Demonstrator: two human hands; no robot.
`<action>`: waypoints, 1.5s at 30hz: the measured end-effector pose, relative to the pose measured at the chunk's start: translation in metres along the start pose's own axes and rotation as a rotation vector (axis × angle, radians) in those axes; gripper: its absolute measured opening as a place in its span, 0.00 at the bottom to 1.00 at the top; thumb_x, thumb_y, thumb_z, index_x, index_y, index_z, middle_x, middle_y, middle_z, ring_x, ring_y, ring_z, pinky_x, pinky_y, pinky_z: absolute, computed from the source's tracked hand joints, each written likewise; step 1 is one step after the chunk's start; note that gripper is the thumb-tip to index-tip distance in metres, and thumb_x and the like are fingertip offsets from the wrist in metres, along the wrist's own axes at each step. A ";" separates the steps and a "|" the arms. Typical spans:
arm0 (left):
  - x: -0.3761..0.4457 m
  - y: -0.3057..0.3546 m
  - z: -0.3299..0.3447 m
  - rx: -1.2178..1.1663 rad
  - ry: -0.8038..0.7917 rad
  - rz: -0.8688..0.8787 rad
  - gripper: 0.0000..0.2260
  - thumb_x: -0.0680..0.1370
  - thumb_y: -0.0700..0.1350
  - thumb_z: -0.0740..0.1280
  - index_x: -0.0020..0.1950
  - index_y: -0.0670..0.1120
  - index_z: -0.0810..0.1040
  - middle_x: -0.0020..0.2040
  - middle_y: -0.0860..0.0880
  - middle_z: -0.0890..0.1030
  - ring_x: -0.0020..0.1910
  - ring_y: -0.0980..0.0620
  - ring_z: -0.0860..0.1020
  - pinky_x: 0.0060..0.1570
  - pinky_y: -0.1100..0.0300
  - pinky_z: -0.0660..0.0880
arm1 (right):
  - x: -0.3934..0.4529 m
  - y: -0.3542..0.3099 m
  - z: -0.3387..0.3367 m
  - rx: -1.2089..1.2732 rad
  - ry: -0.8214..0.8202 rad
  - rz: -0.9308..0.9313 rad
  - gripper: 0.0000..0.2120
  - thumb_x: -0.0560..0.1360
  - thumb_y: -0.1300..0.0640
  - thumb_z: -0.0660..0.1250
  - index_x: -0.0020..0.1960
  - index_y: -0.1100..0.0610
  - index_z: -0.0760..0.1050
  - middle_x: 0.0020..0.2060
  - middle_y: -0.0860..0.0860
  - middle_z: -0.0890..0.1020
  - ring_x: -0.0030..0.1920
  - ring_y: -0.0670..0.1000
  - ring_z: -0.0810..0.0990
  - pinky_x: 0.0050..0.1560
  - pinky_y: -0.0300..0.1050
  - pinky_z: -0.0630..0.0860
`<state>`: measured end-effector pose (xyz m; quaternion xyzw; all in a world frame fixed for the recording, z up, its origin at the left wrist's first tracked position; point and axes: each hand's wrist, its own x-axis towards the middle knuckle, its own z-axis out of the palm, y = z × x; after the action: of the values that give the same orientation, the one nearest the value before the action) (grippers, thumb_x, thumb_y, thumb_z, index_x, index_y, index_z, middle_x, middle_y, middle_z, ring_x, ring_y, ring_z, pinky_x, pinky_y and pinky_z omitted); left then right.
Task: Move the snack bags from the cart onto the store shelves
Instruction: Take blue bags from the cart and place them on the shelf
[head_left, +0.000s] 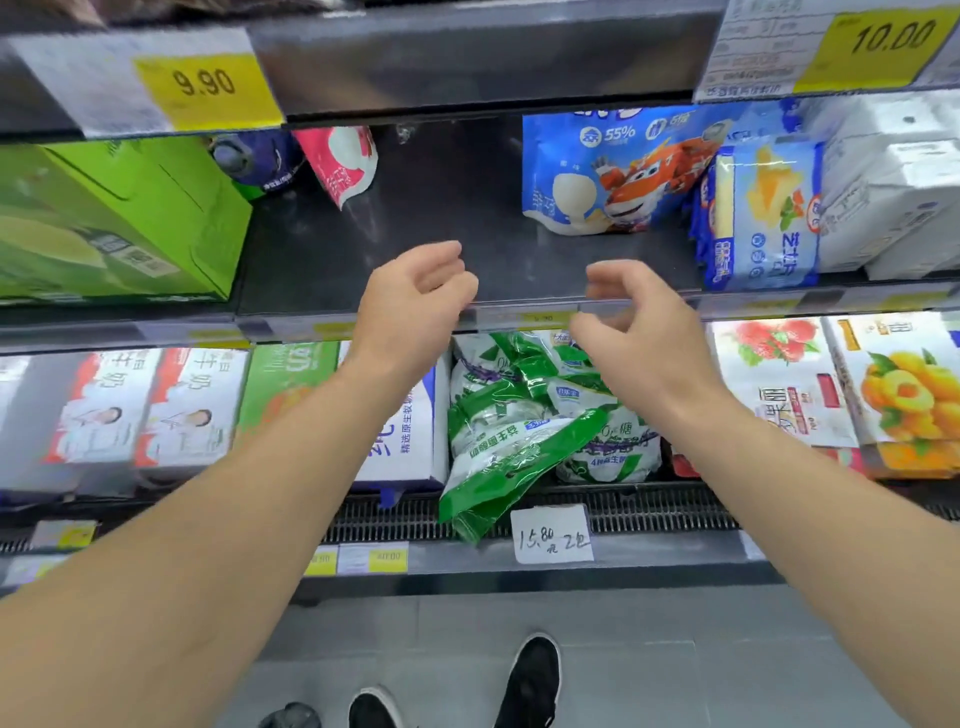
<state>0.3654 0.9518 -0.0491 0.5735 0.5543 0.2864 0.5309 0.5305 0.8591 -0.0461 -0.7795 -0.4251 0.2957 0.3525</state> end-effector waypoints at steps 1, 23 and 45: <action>-0.011 -0.006 -0.014 0.013 0.018 -0.004 0.17 0.76 0.41 0.68 0.65 0.48 0.78 0.59 0.50 0.82 0.58 0.56 0.80 0.62 0.51 0.76 | -0.013 -0.007 0.011 -0.014 -0.040 -0.012 0.20 0.75 0.55 0.67 0.67 0.49 0.72 0.57 0.43 0.79 0.47 0.39 0.78 0.49 0.39 0.71; -0.263 -0.161 -0.429 0.159 0.508 -0.255 0.14 0.71 0.49 0.70 0.56 0.53 0.81 0.52 0.57 0.83 0.50 0.62 0.81 0.58 0.61 0.76 | -0.239 -0.244 0.330 -0.281 -0.699 -0.664 0.16 0.73 0.55 0.67 0.60 0.49 0.77 0.54 0.46 0.81 0.55 0.46 0.77 0.58 0.41 0.72; -0.321 -0.279 -0.492 0.068 0.476 -0.400 0.18 0.74 0.45 0.72 0.64 0.46 0.78 0.61 0.50 0.81 0.50 0.53 0.81 0.53 0.62 0.75 | -0.268 -0.234 0.505 -0.809 -0.901 -1.179 0.16 0.64 0.68 0.60 0.41 0.54 0.82 0.59 0.54 0.79 0.51 0.62 0.80 0.49 0.54 0.78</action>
<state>-0.2493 0.7442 -0.0903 0.3870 0.7742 0.2838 0.4126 -0.0847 0.8672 -0.1065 -0.3037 -0.9354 0.1708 -0.0604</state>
